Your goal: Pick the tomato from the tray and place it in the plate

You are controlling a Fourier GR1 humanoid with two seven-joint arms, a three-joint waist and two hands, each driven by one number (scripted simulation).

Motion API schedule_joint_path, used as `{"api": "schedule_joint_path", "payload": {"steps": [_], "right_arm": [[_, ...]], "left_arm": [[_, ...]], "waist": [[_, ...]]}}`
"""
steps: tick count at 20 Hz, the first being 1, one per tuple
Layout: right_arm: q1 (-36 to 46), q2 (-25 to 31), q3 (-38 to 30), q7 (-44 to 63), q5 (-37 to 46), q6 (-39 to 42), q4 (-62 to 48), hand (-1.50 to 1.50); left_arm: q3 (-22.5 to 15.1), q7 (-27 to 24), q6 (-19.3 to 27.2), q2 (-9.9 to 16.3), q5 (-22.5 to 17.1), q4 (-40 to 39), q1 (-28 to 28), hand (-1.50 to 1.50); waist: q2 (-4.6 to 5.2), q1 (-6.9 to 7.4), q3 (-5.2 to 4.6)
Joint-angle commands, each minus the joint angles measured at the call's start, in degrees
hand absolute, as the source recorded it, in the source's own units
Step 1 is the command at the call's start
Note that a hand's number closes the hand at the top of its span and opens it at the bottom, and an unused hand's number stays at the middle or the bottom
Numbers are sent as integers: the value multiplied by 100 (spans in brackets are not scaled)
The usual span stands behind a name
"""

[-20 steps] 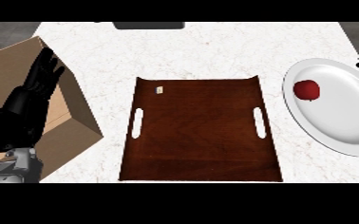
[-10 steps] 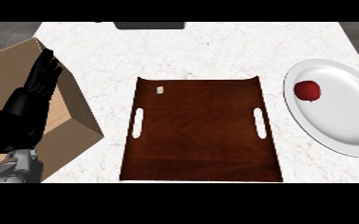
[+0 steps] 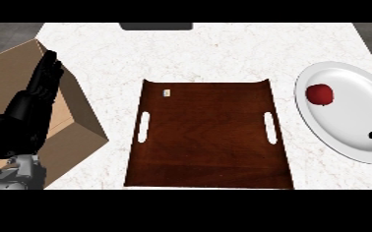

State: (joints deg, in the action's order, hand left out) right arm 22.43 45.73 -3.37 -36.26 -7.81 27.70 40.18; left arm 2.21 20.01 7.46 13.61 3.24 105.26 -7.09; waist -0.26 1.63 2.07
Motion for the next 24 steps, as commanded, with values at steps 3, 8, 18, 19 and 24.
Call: {"api": "schedule_joint_path", "payload": {"steps": [3,8,18,19,24], "right_arm": [[65,56,22,-473,180,74,-394,-150],[88,72,58,-636,334,-160,-649,-150],[262,372,20,-868,468,-232,-1210,-150],[153,325,-30,-1010,438,-271,-1355,-150],[306,488,-127,-1033,383,-209,-1601,-150]], "left_arm": [[-384,86,22,-512,47,-969,573,0],[-302,115,-126,-440,-4,-874,632,0],[-316,183,-104,-599,96,-916,512,0],[-257,160,-132,-544,89,-766,627,0],[-205,214,-215,-575,3,-756,596,0]], "waist": [[210,-45,-183],[200,1,-180],[238,-14,-174],[219,42,-165],[237,65,-165]]}}
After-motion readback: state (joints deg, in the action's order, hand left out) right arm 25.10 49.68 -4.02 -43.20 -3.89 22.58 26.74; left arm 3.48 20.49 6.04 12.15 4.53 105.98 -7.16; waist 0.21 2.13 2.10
